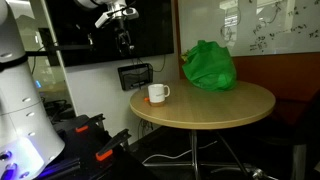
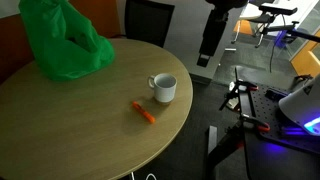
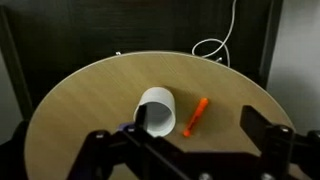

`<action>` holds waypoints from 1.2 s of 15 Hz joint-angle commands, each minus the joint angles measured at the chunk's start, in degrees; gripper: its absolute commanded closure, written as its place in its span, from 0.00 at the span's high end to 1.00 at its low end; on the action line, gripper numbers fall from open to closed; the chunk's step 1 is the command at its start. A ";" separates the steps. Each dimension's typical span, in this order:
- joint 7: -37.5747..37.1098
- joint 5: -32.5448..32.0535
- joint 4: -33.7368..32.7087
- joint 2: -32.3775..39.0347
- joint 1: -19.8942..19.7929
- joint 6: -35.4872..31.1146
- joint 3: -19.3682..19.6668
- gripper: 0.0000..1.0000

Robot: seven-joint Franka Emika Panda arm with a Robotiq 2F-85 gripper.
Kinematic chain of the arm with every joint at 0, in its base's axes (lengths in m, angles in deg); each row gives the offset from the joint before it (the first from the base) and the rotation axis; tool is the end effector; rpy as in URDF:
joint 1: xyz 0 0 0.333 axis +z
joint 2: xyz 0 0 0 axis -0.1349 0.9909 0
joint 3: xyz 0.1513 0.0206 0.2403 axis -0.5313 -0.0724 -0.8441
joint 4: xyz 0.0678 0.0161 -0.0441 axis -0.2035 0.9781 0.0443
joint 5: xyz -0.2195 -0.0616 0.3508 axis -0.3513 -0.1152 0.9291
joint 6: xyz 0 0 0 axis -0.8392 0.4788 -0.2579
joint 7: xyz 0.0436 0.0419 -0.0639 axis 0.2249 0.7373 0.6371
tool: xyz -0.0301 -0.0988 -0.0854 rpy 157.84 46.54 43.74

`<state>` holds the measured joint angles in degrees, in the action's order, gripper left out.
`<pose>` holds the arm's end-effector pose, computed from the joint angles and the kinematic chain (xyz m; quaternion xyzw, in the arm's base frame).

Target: Put the orange marker in the white mug cup

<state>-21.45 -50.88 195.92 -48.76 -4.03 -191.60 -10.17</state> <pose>0.4482 0.1453 0.3208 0.9989 -0.0318 0.0177 0.0303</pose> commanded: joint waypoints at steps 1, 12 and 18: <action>-0.26 -0.37 -0.10 0.06 1.06 0.12 1.05 1.00; -8.42 2.25 -1.33 5.34 0.39 -7.78 1.08 1.00; -15.05 -0.75 -7.51 22.54 1.70 -19.28 2.20 1.00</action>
<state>-33.09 -50.16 193.23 -33.89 -3.98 -208.91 -9.57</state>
